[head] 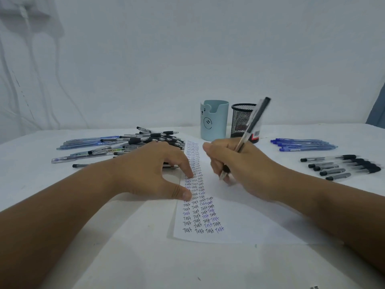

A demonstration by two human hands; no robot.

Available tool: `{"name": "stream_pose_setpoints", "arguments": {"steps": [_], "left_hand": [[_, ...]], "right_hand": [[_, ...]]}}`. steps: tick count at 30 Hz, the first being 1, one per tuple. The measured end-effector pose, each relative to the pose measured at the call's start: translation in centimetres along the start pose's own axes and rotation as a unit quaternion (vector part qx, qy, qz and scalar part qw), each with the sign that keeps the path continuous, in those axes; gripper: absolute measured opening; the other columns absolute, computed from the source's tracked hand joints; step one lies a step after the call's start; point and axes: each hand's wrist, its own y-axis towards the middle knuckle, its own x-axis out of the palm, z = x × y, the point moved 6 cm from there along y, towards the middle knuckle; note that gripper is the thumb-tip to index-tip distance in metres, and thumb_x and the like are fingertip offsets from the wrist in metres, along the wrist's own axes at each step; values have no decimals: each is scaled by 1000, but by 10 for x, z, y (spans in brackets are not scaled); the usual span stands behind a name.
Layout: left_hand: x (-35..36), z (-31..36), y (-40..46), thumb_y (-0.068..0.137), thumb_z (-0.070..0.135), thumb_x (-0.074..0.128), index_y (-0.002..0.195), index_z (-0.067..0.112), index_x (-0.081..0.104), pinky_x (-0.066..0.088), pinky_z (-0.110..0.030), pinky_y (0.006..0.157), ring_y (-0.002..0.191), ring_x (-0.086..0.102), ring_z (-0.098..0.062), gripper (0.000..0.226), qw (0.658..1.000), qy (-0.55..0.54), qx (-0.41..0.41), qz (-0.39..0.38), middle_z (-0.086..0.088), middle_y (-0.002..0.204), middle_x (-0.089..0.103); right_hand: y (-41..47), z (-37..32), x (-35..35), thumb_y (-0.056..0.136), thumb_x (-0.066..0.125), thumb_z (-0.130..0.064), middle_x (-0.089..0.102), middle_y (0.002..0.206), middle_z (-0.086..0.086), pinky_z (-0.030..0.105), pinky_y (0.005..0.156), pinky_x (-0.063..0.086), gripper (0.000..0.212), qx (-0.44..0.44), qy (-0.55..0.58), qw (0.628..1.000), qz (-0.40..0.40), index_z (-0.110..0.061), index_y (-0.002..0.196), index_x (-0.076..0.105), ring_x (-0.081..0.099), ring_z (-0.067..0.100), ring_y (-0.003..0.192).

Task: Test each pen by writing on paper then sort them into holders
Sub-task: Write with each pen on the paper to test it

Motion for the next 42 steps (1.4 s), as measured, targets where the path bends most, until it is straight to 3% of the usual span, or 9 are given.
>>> {"name": "stream_pose_setpoints", "arguments": {"steps": [6, 10, 15, 19, 24, 30, 35, 40, 42], "left_hand": [[1, -3, 0, 54, 79, 72, 104, 51, 69, 43, -29, 103, 118, 51, 6, 58, 1000, -6, -4, 0, 29, 118, 61], [0, -2, -1, 54, 79, 72, 103, 52, 68, 43, -33, 104, 118, 52, 5, 56, 1000, -17, 0, 5, 27, 117, 61], [1, -3, -1, 54, 80, 72, 104, 53, 69, 43, -30, 103, 119, 52, 5, 57, 1000, -15, 2, 6, 28, 118, 61], [1, -3, -1, 58, 80, 69, 102, 52, 69, 43, -28, 99, 118, 52, 4, 52, 1000, -12, 11, 15, 28, 117, 63], [1, -2, -1, 63, 76, 68, 100, 48, 71, 42, -24, 95, 115, 53, 2, 46, 999, -18, 18, 28, 30, 114, 64], [1, 0, -1, 70, 71, 73, 97, 46, 73, 41, -24, 93, 113, 53, 3, 37, 999, -4, 16, 37, 28, 111, 65], [-3, 14, 1, 82, 48, 76, 84, 34, 75, 46, -30, 94, 109, 56, -2, 14, 994, -11, 30, 103, 23, 101, 68], [0, 24, 1, 84, 49, 72, 83, 35, 73, 47, -31, 92, 106, 58, -2, 14, 990, -33, 43, 133, 21, 97, 69], [3, 28, 2, 84, 51, 69, 84, 37, 73, 45, -26, 91, 106, 58, -1, 14, 989, -23, 53, 139, 24, 99, 67]], "right_hand": [[2, -6, -24, 83, 59, -56, 51, 45, -1, 32, 48, 37, 49, -14, -33, 997, 69, -20, 115, 48, 41, 19, 36], [6, -4, -35, 103, 52, -31, 68, 65, -5, 32, 49, 48, 10, -39, -141, 983, 114, -26, 98, 59, 54, 14, 43], [7, -1, -35, 101, 54, -18, 65, 74, -6, 14, 57, 40, 12, -49, -190, 972, 128, -27, 101, 61, 54, 4, 56], [5, 0, -30, 100, 54, -15, 64, 75, 7, 26, 58, 42, 14, -63, -198, 971, 118, -19, 100, 67, 52, 17, 60], [2, -5, -27, 100, 57, -20, 50, 59, -5, 14, 52, 34, 14, -83, -236, 963, 99, -20, 87, 63, 39, 5, 52], [3, -2, -24, 103, 52, -24, 41, 57, -5, 21, 49, 29, 28, -83, -252, 963, 53, -4, 83, 56, 33, 9, 52], [5, -2, -30, 103, 51, -28, 47, 55, -10, 20, 51, 35, 7, -56, -277, 959, 5, -29, 100, 57, 40, 9, 52], [12, -7, -72, 95, 66, -20, 65, 88, -10, 24, 75, 49, 12, -7, -376, 927, -14, -32, 94, 68, 61, 11, 78], [11, -6, -102, 90, 73, -15, 65, 80, -15, 11, 69, 45, 13, 27, -416, 909, -13, -26, 96, 76, 59, 0, 74]]}}
